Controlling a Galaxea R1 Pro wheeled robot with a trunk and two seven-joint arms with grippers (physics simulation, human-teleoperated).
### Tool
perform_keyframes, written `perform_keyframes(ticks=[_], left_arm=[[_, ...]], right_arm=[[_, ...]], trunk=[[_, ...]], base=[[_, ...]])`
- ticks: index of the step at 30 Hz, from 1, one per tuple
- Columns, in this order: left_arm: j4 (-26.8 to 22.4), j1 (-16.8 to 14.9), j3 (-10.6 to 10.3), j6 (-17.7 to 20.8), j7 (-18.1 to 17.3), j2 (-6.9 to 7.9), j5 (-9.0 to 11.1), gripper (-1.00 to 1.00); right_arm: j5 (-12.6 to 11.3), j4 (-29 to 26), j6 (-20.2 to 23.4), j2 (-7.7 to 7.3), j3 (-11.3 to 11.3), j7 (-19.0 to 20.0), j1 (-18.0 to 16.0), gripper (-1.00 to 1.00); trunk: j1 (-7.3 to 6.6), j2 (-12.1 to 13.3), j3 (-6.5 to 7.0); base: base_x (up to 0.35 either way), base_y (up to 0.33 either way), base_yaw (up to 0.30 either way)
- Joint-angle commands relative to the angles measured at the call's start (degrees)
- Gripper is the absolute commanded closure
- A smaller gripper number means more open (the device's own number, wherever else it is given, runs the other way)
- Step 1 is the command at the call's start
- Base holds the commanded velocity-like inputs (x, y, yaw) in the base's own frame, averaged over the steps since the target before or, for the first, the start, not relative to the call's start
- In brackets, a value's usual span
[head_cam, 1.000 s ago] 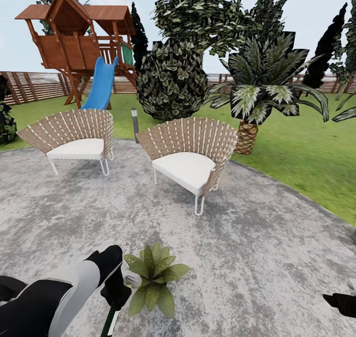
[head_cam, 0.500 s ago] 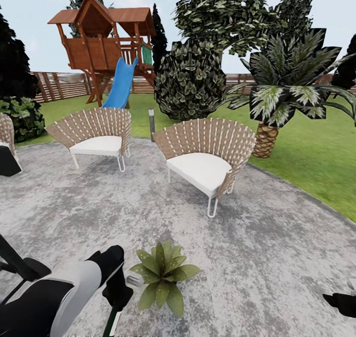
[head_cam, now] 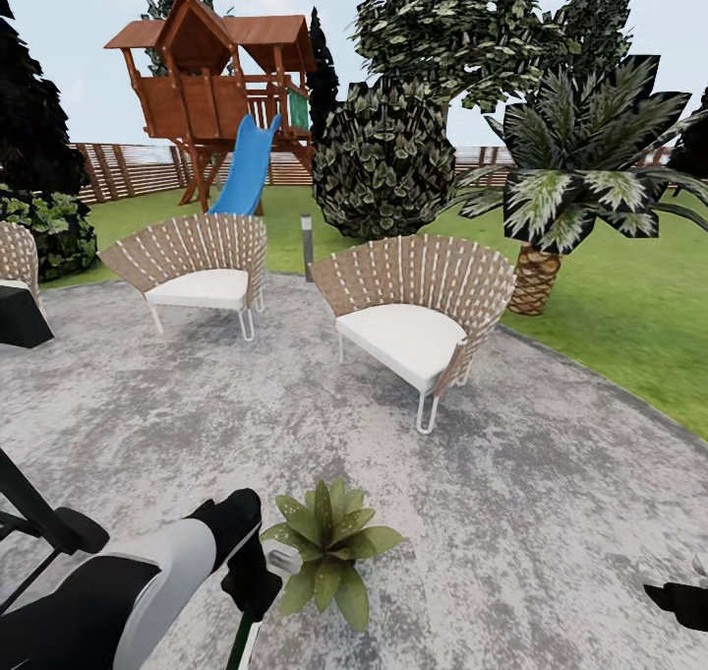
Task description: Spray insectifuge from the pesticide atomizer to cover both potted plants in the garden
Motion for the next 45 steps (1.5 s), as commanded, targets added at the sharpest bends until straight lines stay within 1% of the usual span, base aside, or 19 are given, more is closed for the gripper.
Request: perform_keyframes(ticks=[1,2,4,13,20,22,24,26,32,35,39,42,45], left_arm=[[-0.11,0.0,-0.55,0.07,-1.36,0.0,-0.28,1.0],[-0.11,0.02,-0.55,0.04,-2.53,-0.01,-0.31,1.0],[-0.11,-0.02,-0.55,-0.02,-3.23,-0.01,-0.36,1.0],[-0.14,0.02,-0.5,-0.07,-3.48,0.06,-0.29,1.0],[-0.28,-0.03,-0.46,-0.22,-3.77,0.07,-0.14,1.0],[-0.34,-0.02,-0.46,-0.95,-5.0,0.07,0.58,1.0],[-0.43,-0.02,-0.46,-2.87,-8.17,0.07,1.6,1.0],[-0.43,-0.03,-0.46,-3.24,-8.84,0.07,1.74,1.0],[-0.39,-0.01,-0.48,-3.48,-9.28,0.04,1.8,1.0],[-0.39,0.0,-0.53,-3.49,-9.3,0.0,1.82,1.0],[-0.38,0.01,-0.55,-3.5,-9.31,-0.01,1.8,1.0],[-0.31,-0.02,-0.55,-3.5,-9.22,-0.01,1.75,1.0],[-0.21,-0.04,-0.55,-3.46,-9.07,0.0,1.74,1.0]], right_arm=[[0.36,-0.08,0.12,0.0,-0.08,0.43,-0.07,-1.0],[0.36,-0.07,0.12,0.0,-0.08,0.43,-0.06,-1.0],[0.36,-0.08,0.12,-0.02,-0.08,0.42,-0.06,-1.0],[0.41,-0.02,0.12,-0.05,-0.08,0.43,-0.06,-1.0],[0.42,-0.04,0.12,-0.05,-0.08,0.43,-0.06,-1.0],[0.42,-0.05,0.12,-0.02,-0.08,0.42,-0.08,-1.0],[0.42,-0.04,0.12,-0.07,-0.08,0.36,-0.07,-1.0],[0.42,-0.04,0.12,-0.06,-0.08,0.35,-0.06,-1.0],[0.42,-0.02,0.12,-0.06,-0.08,0.34,-0.07,-1.0],[0.42,-0.03,0.12,-0.02,-0.08,0.28,-0.06,-1.0],[0.42,-0.02,0.12,-0.02,-0.08,0.27,-0.08,-1.0],[0.42,-0.03,0.12,-0.07,-0.08,0.29,-0.07,-1.0],[0.42,-0.04,0.12,-0.08,-0.08,0.33,-0.06,-1.0]], trunk=[[-0.01,-0.03,-0.06],[-0.01,-0.03,-0.06],[-0.01,-0.03,-0.06],[-0.01,-0.03,-0.06],[-0.01,-0.03,-0.06],[-0.01,-0.03,-0.06],[-0.01,-0.03,-0.06],[-0.01,-0.03,-0.06],[-0.01,-0.03,-0.06],[-0.01,-0.03,-0.06],[-0.01,-0.03,-0.06],[-0.01,-0.03,-0.06],[-0.01,-0.03,-0.06]], base=[[0.0,0.0,0.0],[0.0,0.0,0.0],[0.0,0.0,0.0],[0.0,0.002,0.0],[0.0,0.112,0.0],[0.0,0.117,0.0],[0.0,0.096,0.0],[0.0,0.047,0.0],[0.0,0.009,0.005],[0.0,-0.016,0.141],[0.0,-0.214,0.212],[0.0,-0.25,0.065],[0.0,-0.046,0.009]])
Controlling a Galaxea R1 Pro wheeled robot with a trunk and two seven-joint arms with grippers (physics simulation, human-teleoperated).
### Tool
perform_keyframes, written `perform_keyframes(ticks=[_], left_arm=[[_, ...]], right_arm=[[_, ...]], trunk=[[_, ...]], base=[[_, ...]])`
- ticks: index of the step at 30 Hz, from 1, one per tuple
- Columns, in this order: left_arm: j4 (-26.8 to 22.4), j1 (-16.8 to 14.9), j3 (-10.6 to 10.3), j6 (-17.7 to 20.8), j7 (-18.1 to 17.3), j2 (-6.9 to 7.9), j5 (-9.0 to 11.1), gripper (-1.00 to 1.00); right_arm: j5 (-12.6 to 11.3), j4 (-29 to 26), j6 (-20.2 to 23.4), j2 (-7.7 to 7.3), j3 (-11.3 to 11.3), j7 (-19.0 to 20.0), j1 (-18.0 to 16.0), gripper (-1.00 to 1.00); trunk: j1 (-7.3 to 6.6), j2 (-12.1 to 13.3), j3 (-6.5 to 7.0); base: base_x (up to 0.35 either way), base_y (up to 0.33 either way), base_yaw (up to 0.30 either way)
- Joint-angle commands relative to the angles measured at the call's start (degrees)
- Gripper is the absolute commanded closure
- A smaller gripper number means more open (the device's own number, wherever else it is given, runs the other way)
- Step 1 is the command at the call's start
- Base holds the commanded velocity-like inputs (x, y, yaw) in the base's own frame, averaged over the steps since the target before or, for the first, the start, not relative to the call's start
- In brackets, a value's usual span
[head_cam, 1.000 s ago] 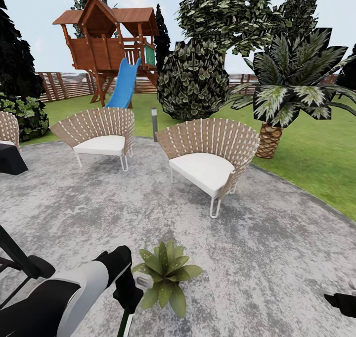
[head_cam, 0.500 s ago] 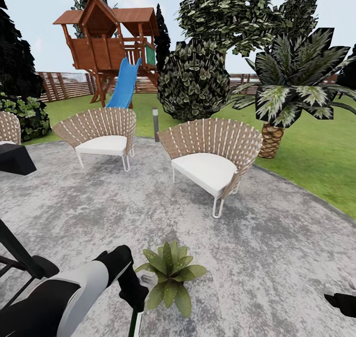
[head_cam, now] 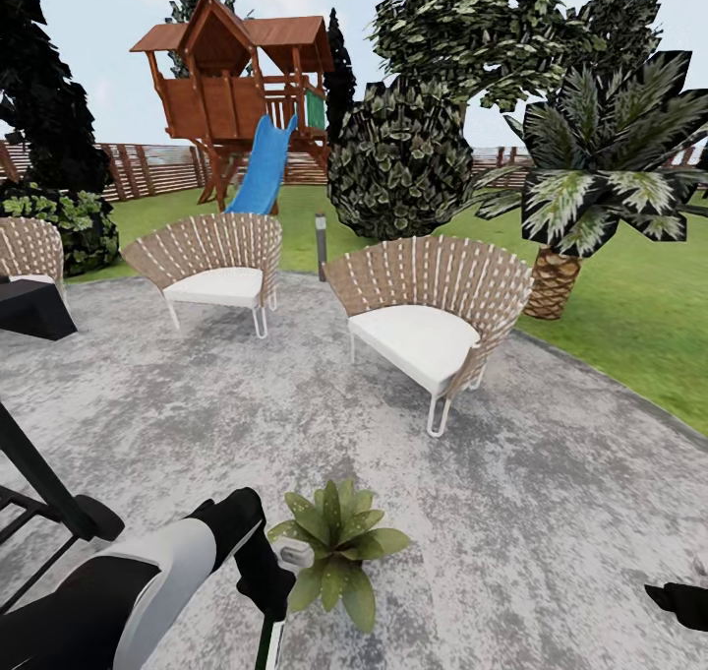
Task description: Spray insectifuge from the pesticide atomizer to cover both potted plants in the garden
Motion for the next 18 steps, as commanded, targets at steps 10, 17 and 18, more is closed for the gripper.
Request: perform_keyframes(ticks=[10,17,18], left_arm=[[-0.1,-0.02,-0.45,0.54,-0.53,-0.01,-0.04,1.0],[-0.09,-0.02,-0.44,0.62,-0.54,0.07,-0.12,1.0],[-0.09,-0.02,-0.44,0.62,-0.54,0.08,-0.12,1.0]], right_arm=[[0.35,-0.05,0.12,-0.05,-0.08,0.43,-0.06,-1.0],[0.35,-0.05,0.12,-0.08,-0.08,0.44,-0.06,-1.0],[0.35,-0.06,0.12,-0.08,-0.08,0.44,-0.06,-1.0]], trunk=[[-0.01,-0.03,-0.06],[-0.01,-0.03,-0.06],[-0.01,-0.03,-0.06]], base=[[0.121,-0.003,0.001],[0.088,0.0,0.0],[0.004,0.0,0.0]])
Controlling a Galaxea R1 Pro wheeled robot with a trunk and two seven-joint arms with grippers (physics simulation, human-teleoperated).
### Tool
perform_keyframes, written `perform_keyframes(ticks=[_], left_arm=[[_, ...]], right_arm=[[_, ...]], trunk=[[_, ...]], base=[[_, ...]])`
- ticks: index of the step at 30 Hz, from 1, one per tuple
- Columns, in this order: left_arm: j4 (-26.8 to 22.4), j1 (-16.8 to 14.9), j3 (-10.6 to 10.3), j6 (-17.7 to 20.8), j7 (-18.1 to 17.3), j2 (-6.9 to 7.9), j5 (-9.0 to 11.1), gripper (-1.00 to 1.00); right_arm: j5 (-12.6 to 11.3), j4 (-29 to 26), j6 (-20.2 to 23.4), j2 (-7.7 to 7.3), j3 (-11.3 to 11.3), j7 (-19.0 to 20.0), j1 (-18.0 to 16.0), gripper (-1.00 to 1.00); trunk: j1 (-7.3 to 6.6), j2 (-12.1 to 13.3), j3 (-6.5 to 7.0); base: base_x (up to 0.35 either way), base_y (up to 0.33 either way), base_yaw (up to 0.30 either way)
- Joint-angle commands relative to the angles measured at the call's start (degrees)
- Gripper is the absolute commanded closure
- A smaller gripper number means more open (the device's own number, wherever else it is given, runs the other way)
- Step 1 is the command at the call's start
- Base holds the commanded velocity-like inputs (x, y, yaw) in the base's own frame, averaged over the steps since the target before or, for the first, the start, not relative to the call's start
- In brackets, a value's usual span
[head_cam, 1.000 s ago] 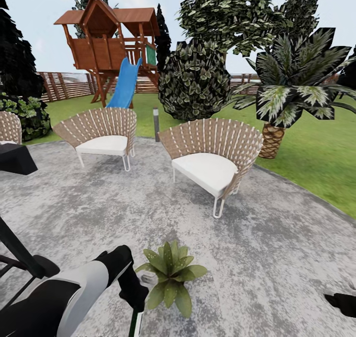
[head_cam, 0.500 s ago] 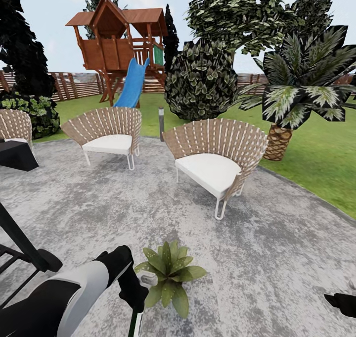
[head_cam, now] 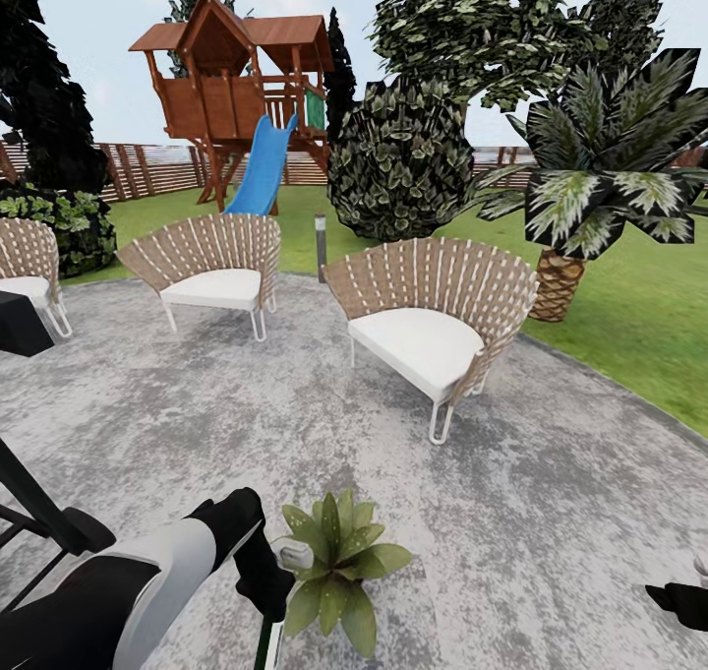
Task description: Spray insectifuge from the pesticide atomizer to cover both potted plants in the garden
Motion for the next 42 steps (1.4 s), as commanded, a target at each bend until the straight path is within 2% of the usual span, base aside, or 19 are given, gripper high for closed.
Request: perform_keyframes(ticks=[1,18,23,30,42], left_arm=[[-0.12,-0.01,-0.43,0.22,-0.5,0.0,-0.04,1.0],[-0.03,0.01,-0.43,0.43,-0.58,0.01,0.05,1.0],[-0.03,0.12,-0.43,2.14,-0.59,0.01,-0.02,1.0],[-0.07,3.32,-0.51,2.33,-0.33,0.01,-0.19,1.0],[-0.32,3.68,-0.48,2.24,-0.23,0.16,-0.22,1.0]], right_arm=[[0.35,-0.08,0.12,0.0,-0.08,0.43,-0.07,-1.0],[0.35,-0.06,0.12,0.0,-0.09,0.43,-0.07,-1.0],[0.35,-0.07,0.12,0.0,-0.08,0.43,-0.07,-1.0],[0.35,-0.06,0.12,0.0,-0.08,0.43,-0.07,-1.0],[0.35,-0.06,0.12,0.0,-0.08,0.43,-0.07,-1.0]], trunk=[[-0.01,-0.03,-0.06],[0.65,-1.23,-0.59],[0.65,-1.23,-0.59],[0.65,-1.23,-0.59],[0.65,-1.23,-0.61]], base=[[0.002,0.0,0.0],[0.0,0.0,0.0],[0.0,0.0,0.0],[0.0,0.0,0.0],[0.0,0.0,0.041]])
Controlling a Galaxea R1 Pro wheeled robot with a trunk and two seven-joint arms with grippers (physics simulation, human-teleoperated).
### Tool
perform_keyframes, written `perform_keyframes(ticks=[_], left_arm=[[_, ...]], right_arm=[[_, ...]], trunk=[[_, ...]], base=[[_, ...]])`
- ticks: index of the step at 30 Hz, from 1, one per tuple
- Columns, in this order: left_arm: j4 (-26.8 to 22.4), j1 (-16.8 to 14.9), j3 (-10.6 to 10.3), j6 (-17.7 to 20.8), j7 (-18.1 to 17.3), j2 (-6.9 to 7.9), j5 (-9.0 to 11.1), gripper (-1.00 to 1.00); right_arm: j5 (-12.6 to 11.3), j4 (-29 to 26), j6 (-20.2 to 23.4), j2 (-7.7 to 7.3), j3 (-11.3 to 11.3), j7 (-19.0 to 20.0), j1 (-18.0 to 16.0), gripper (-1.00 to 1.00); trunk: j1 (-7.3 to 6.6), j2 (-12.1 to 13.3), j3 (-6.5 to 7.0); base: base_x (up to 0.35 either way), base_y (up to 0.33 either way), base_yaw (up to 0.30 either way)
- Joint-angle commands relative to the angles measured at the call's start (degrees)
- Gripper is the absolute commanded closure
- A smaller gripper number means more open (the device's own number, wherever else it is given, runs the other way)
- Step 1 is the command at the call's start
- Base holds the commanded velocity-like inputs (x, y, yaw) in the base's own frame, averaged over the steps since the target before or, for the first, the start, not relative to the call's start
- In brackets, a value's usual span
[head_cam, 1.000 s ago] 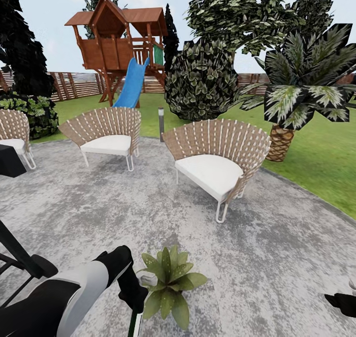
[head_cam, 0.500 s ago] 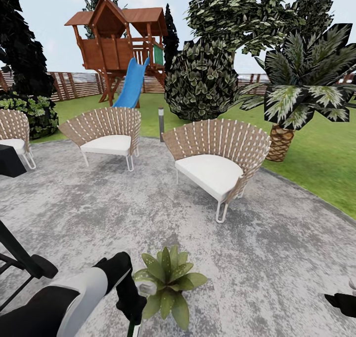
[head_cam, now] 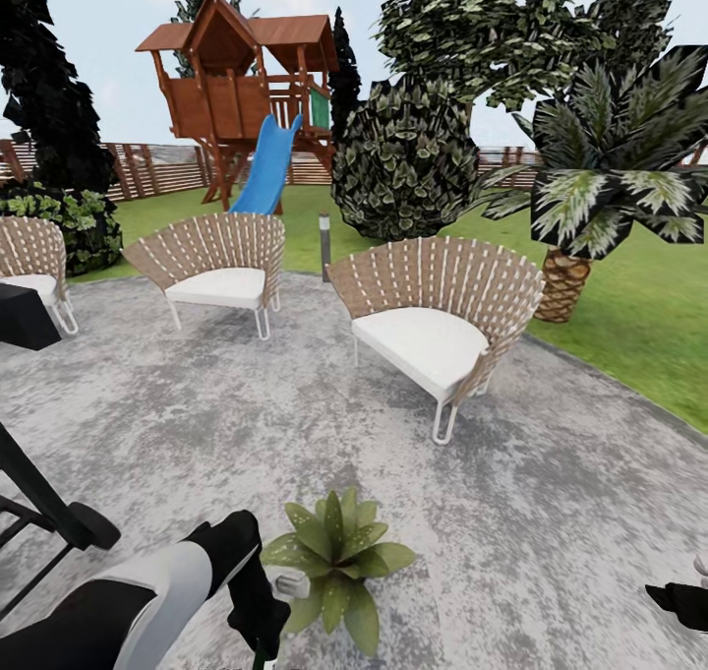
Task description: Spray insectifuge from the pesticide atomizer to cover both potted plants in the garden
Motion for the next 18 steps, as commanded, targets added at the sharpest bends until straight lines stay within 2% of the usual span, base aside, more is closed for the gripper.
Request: perform_keyframes(ticks=[1,8,18], left_arm=[[-0.13,-0.01,-0.44,0.16,-0.55,0.0,-0.13,1.0],[-0.24,-0.01,-0.4,0.16,-0.55,0.02,-0.13,1.0],[-0.25,-0.01,-0.4,0.16,-0.55,0.02,-0.13,1.0]], right_arm=[[0.34,-0.08,0.13,0.0,-0.09,0.44,-0.05,-1.0],[0.4,-0.11,0.13,0.0,-0.09,0.44,-0.05,-1.0],[0.4,-0.1,0.13,0.0,-0.09,0.44,-0.06,-1.0]], trunk=[[-0.01,-0.03,-0.07],[-0.01,-0.03,-0.22],[-0.01,-0.03,-0.23]], base=[[0.0,0.0,0.218],[0.0,-0.019,0.24],[0.0,-0.289,0.02]])
